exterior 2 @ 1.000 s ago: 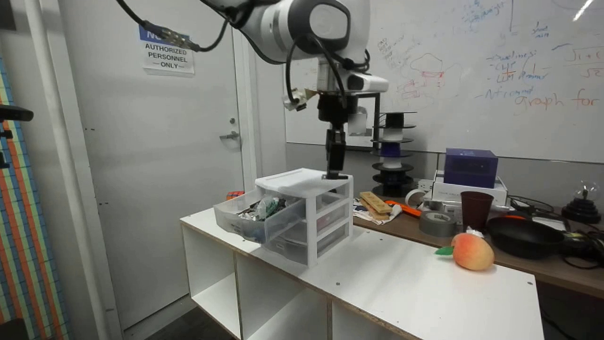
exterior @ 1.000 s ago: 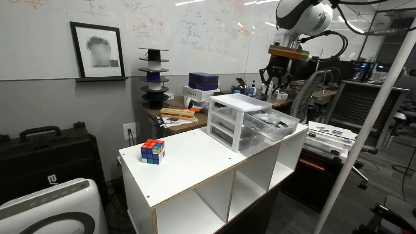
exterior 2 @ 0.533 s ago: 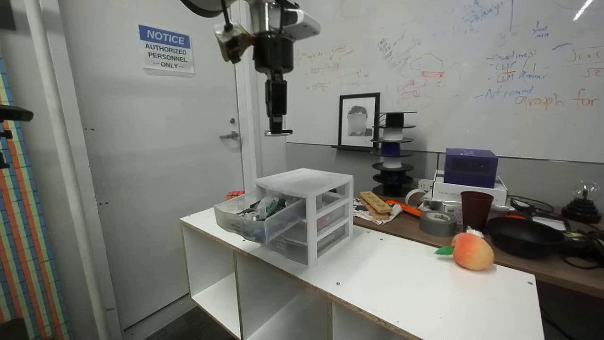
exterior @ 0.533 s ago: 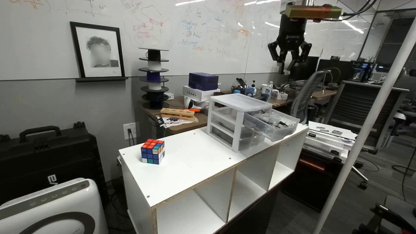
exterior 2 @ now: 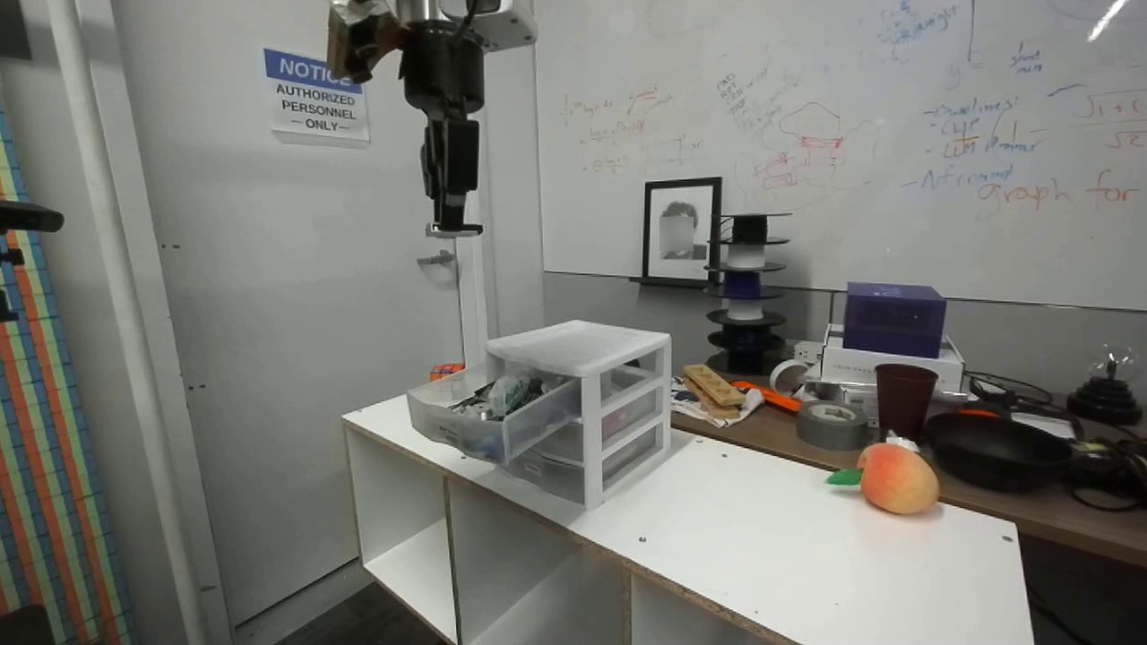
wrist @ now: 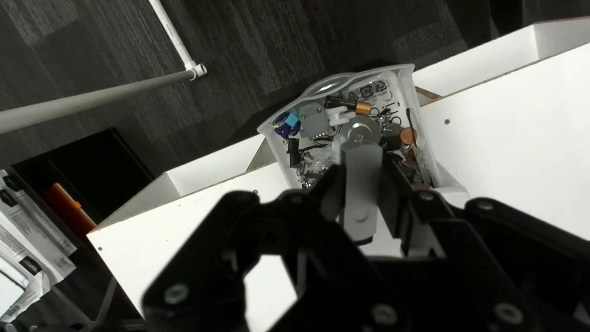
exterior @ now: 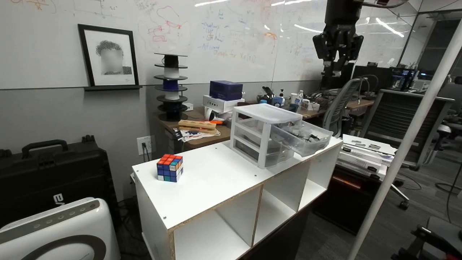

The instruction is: Put the white paper and the grey object into the drawer then close the drawer.

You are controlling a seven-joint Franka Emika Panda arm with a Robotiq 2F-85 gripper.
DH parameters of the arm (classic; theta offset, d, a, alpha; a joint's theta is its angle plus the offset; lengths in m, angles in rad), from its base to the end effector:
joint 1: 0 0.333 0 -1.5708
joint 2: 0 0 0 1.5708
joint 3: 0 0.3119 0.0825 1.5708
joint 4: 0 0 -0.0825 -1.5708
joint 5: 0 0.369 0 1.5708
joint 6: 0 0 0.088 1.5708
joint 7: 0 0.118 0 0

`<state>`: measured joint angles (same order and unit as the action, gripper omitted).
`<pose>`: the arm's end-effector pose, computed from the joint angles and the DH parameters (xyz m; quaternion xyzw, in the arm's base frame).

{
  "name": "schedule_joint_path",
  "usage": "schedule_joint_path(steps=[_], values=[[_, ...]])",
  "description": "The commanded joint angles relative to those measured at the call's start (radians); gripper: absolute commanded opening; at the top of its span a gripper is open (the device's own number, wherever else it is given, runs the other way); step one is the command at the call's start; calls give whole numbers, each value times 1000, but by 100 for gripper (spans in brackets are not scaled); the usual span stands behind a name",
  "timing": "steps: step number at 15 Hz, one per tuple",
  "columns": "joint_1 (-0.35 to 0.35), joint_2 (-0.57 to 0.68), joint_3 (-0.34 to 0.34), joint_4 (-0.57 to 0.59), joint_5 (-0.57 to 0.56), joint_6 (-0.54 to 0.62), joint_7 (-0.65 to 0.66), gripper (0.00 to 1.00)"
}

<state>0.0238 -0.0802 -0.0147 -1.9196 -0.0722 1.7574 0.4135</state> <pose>0.5131 -0.0027 0.5075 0.9798 -0.1925 -0.0328 0.0424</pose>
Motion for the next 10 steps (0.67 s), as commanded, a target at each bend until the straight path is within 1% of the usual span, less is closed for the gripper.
schedule_joint_path(steps=[1, 5, 8, 10], values=[[-41, 10, -20, -40, 1, 96, -107, 11], [-56, 90, -29, -21, 37, 153, -198, 11], [-46, 187, -16, 19, 33, 194, -214, 11], [-38, 250, -8, 43, 30, 201, -217, 11]])
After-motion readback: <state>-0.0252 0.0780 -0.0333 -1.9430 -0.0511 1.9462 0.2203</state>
